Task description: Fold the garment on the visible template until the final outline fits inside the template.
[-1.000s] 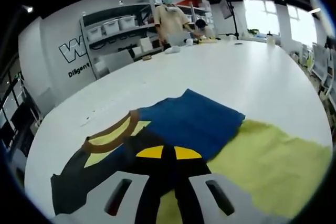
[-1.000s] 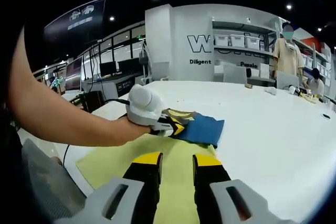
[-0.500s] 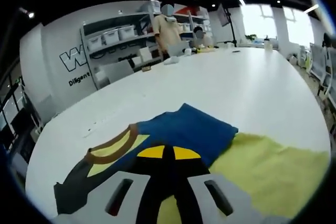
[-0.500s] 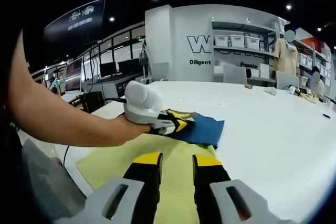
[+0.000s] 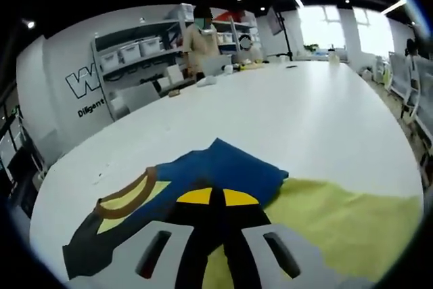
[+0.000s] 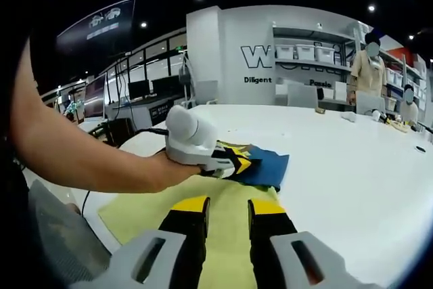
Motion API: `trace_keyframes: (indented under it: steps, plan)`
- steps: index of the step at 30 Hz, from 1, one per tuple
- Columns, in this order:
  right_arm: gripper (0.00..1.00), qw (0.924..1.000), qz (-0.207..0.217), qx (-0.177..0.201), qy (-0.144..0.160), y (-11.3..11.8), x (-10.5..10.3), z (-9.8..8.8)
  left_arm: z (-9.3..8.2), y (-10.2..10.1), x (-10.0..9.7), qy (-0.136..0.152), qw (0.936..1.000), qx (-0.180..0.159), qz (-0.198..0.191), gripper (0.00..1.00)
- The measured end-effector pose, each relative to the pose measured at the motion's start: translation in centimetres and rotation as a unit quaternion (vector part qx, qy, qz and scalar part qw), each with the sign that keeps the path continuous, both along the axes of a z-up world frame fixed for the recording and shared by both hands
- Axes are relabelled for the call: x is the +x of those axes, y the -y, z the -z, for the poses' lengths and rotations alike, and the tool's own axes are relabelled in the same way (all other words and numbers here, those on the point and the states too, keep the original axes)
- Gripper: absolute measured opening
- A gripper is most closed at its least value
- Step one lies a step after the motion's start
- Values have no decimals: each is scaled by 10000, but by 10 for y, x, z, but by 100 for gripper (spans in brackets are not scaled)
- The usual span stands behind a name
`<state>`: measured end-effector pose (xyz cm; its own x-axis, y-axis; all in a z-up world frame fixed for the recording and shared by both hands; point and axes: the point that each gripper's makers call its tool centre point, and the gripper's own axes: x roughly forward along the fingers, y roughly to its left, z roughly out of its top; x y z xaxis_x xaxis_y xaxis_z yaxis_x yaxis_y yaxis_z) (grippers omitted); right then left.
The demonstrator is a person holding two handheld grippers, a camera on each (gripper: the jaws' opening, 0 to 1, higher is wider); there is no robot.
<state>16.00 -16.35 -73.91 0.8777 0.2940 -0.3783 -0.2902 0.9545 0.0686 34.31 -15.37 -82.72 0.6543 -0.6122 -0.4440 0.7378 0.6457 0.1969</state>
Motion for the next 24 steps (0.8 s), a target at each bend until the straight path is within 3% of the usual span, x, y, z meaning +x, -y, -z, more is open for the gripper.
trace_keyframes:
  steps: [5, 12, 16, 19, 24]
  plan:
    - [19, 10000, 12, -1, -8, 1, 0, 0, 11, 4, -5, -81, 9998, 117, 131, 0]
    - [18, 10000, 24, -2, -21, 1, 0, 1, 28, 5, -10, -485, 9987, 101, 106, 3]
    - [18, 10000, 26, -5, -25, 1, -1, 1, 26, 11, -14, -709, 9973, -194, 89, 11]
    - [18, 10000, 27, -6, -33, 2, -1, 1, 24, 15, -17, -654, 9975, -181, 192, 11]
    - [19, 10000, 30, -4, -25, 2, -1, 1, 32, 15, -19, -812, 9964, -163, 186, 11]
